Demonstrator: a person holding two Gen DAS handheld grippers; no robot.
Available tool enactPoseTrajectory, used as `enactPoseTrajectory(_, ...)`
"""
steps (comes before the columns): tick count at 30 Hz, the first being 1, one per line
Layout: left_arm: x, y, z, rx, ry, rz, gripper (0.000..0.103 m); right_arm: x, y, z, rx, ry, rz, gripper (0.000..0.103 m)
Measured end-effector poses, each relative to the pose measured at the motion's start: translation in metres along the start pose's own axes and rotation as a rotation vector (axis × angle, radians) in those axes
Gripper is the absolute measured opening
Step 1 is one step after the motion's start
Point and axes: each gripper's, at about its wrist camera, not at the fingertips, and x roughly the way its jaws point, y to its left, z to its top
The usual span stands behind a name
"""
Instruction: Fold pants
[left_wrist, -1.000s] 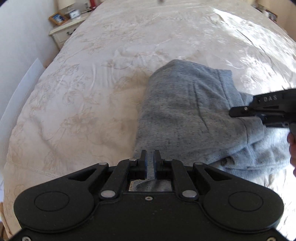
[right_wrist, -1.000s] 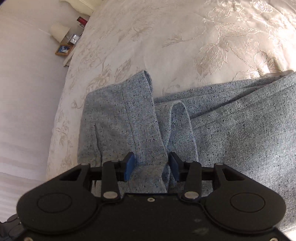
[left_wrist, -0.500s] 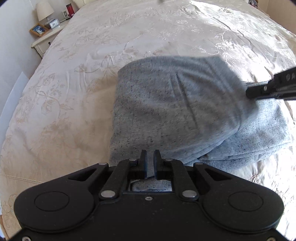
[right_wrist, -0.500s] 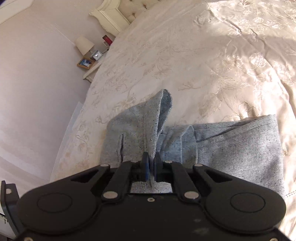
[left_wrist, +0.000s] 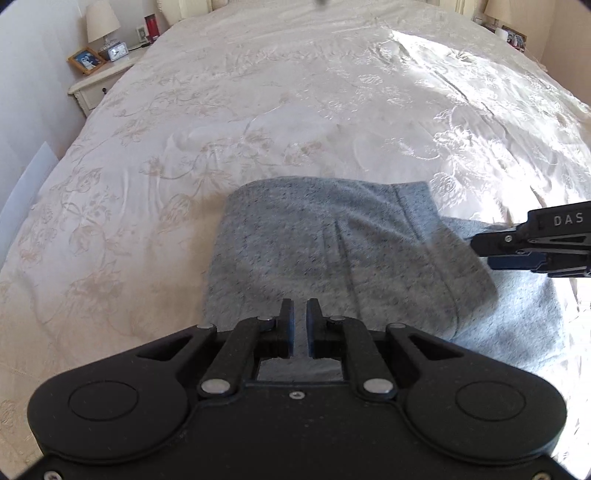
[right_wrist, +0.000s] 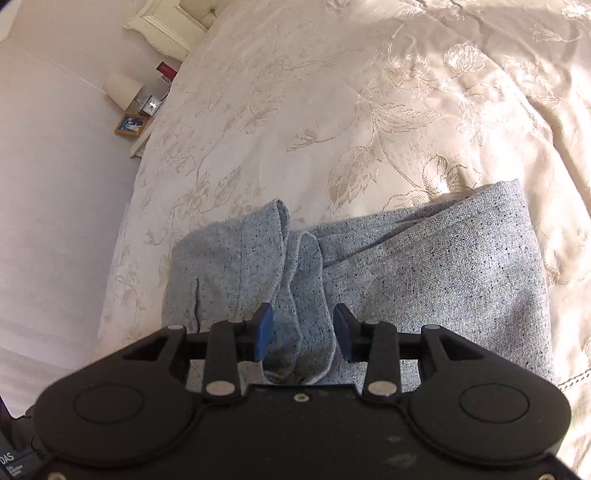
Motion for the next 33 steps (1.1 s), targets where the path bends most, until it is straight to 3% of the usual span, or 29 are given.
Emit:
enactPoseTrajectory(4,0.018,-0.027,0.013,0.026,0.012,-0.108,0.016,0.002,0.020,0.008,-0.015,-0.037,0.011,0.041)
enactPoseTrajectory(7,0.050,-0.044,0.014,0.052,0.124,-0.171,0.015,0.004,0.029,0.011,-0.035,-0.074,0.004,0.042)
enactPoseTrajectory(9,0.076,-0.036,0.011,-0.039,0.213,-0.200,0.012,0.012,0.033,0.012,-0.053,-0.064,-0.006,0.042)
enactPoseTrajectory(12,0.094,-0.014,0.013,-0.174,0.269,-0.282,0.011,0.027,0.038,0.011,-0.106,-0.017,-0.077,0.042)
enactPoseTrajectory(15,0.098,-0.003,0.013,-0.196,0.288,-0.326,0.013,0.041,0.042,0.010,-0.150,0.026,-0.139,0.042)
enactPoseTrajectory(20,0.094,-0.008,0.006,-0.144,0.252,-0.311,0.013,0.065,0.042,0.010,-0.186,0.095,-0.167,0.042)
enactPoseTrajectory(26,0.084,-0.010,0.003,-0.143,0.202,-0.294,0.013,0.081,0.041,0.008,-0.241,0.077,-0.121,0.044)
enactPoseTrajectory(27,0.081,-0.008,0.002,-0.152,0.196,-0.296,0.013,0.080,0.042,0.006,-0.260,0.066,-0.100,0.038)
enactPoseTrajectory(28,0.074,-0.004,0.001,-0.159,0.189,-0.290,0.012,0.079,0.042,0.004,-0.274,0.063,-0.076,0.022)
enactPoseTrajectory(30,0.063,0.001,-0.001,-0.161,0.162,-0.261,0.012,0.078,0.044,0.001,-0.280,0.068,-0.057,0.015)
enactPoseTrajectory(33,0.037,0.016,-0.006,-0.162,0.103,-0.202,0.012,0.071,0.061,-0.003,-0.355,0.038,-0.097,0.008)
